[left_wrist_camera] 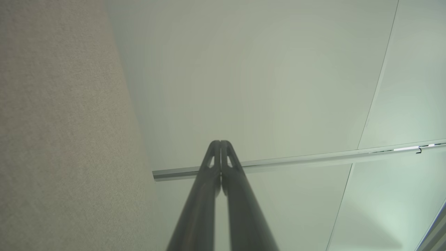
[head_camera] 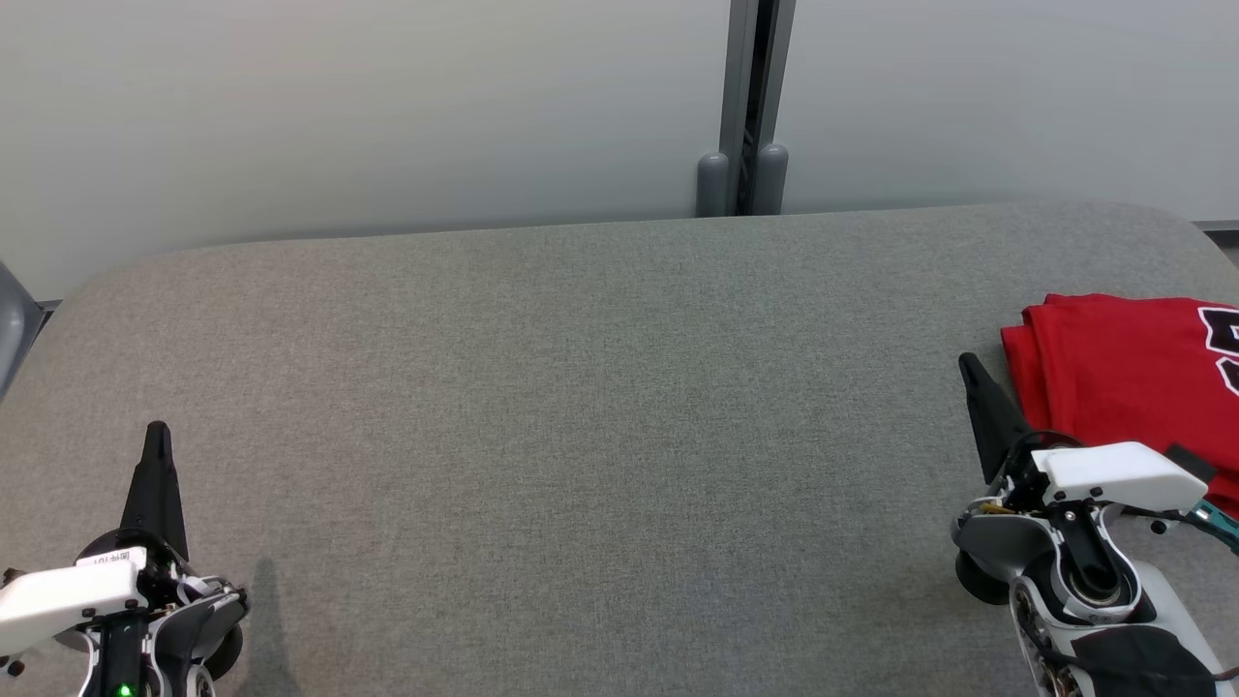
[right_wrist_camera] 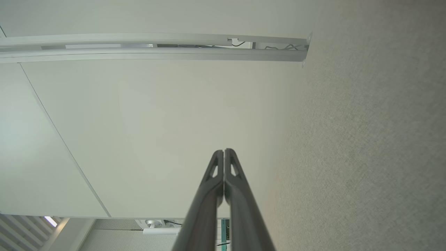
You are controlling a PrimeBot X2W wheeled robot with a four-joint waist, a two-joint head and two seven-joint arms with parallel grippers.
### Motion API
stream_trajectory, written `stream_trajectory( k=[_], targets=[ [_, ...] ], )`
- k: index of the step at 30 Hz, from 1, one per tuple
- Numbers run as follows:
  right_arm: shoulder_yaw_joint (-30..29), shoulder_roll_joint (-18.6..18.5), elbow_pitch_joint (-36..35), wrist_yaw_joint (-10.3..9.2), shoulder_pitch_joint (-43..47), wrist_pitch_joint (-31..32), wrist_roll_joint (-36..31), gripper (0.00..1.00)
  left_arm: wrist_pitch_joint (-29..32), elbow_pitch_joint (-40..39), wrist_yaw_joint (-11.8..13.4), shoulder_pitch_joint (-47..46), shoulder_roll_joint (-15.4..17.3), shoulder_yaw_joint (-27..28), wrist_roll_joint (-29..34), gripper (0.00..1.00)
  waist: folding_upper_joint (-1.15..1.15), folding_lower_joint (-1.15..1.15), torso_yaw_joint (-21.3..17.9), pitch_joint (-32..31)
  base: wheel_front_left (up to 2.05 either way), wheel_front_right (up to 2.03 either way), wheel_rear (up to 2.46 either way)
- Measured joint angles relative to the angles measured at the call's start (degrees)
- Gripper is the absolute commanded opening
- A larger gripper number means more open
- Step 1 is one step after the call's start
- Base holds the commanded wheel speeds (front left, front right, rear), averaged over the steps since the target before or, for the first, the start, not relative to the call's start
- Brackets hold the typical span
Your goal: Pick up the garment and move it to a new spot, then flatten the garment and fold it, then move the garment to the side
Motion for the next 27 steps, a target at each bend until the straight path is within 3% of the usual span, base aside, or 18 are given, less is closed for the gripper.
stream_trajectory(
  k=[27],
  targets=[
    [0.0,0.0,0.0,0.0,0.0,0.0,0.0,0.0,0.1,0.0,0.0,0.0,-0.1,0.1,0.1,0.0,0.0,0.0,0.0,0.0,0.0,0.0,0.0]
  ],
)
